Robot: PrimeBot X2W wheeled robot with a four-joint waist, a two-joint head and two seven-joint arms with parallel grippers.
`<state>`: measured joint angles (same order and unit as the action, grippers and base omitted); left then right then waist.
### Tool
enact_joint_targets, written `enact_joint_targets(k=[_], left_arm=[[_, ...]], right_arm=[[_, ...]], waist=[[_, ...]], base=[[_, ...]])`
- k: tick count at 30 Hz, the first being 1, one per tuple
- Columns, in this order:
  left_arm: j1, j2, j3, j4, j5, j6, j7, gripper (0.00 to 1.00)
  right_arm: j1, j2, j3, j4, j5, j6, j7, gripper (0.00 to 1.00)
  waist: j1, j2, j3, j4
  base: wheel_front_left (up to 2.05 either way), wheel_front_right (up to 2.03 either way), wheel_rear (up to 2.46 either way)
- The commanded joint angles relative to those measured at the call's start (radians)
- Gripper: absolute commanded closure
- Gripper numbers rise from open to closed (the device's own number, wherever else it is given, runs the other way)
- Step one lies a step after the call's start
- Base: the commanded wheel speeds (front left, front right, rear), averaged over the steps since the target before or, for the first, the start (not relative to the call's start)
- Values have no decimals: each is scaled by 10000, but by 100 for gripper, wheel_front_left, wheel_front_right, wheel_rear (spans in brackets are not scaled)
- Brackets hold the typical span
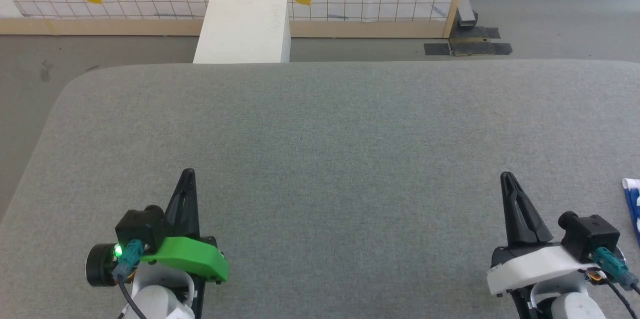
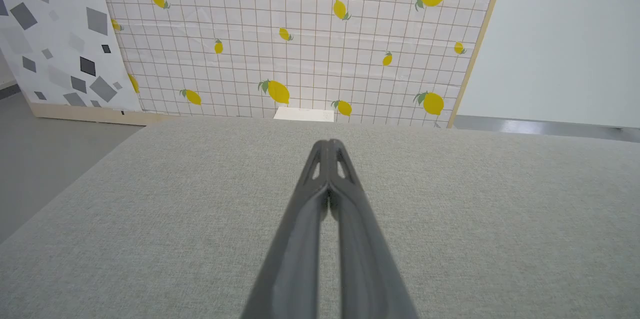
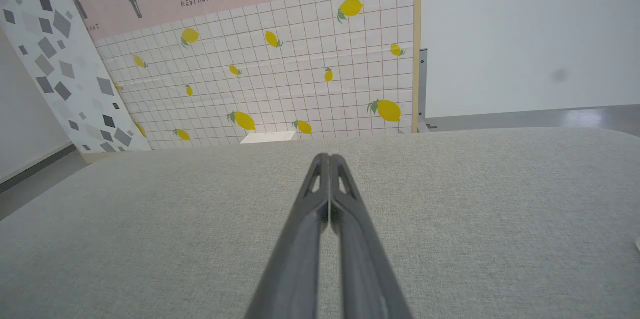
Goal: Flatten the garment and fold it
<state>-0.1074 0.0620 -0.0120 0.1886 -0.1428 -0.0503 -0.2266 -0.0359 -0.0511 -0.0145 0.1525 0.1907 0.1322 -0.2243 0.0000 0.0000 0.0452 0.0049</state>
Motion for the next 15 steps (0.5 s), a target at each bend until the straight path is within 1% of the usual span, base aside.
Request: enact_joint_targets(k=[1, 15], left_arm=[[114, -17, 12, -63, 113, 55, 70, 100], [237, -30, 26, -298, 282, 113, 353, 100]], right_arm=[[52, 3, 8, -91, -107, -2, 57, 100], [91, 4, 25, -276, -339, -4, 338, 100]], waist=[[0, 0, -6, -1], [0, 0, -64, -7]], base=[[0, 0, 0], [0, 0, 0]])
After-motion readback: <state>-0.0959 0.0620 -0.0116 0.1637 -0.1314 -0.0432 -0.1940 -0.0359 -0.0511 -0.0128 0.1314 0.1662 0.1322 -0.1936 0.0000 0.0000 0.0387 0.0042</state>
